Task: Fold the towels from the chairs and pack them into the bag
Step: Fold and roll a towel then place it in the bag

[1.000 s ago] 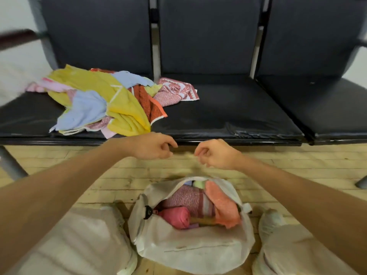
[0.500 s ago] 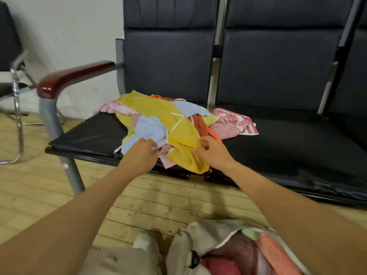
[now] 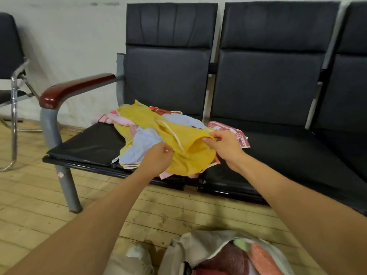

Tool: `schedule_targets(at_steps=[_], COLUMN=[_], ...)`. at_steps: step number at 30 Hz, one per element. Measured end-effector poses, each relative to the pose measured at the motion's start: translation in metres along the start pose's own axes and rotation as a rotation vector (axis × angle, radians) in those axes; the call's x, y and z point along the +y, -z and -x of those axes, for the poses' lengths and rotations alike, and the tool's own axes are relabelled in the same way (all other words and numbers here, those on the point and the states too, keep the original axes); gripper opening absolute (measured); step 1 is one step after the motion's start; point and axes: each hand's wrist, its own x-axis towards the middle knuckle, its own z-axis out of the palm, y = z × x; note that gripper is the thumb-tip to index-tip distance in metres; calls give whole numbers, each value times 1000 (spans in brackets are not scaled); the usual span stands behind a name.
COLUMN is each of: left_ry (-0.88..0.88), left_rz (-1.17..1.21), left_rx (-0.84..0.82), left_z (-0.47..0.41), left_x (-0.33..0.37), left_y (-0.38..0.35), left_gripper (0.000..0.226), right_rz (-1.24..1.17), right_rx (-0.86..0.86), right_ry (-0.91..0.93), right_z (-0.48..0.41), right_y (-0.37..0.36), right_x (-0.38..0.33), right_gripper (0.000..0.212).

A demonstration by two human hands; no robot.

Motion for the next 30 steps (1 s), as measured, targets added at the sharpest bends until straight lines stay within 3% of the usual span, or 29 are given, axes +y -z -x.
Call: schedule_targets(at_steps=[4,7,12,16,21,23,25,28,30], left_ry=[179,252,350,398,472,515,603,724,684], left_rz=[520,728,861,809,679,741,875,856,862], left_rx=[-15,-71,-123,10,354,429,427,382,362], left_z=[-5,-6,-5,-15,-23,-25,-27,-18,-10], left_x=[36,57,78,82,94,93,90,92,91], left_y=[-22,-40,-71,-110,-144,-146,-144,-150,-155], left_gripper=[32,31,26,60,80,88,90,87,81], right_rz=[-180,-215,-277,-336,-148,-1,197,533,693], right_rx=[-5,-64,-195,-145,-91,-83,-76,-79,-120], right_ry=[18,24,-45,-109,-97,-86,-114,-193,-254], right_z=[14,27,58,76,83,87,93,99,103], right_y=[52,96,152,177,207,221,232,243,246], right_x=[-17,-16,9,41,47,45,47,58,67], right_gripper=[9,11,22,39,57,69,68,57,49])
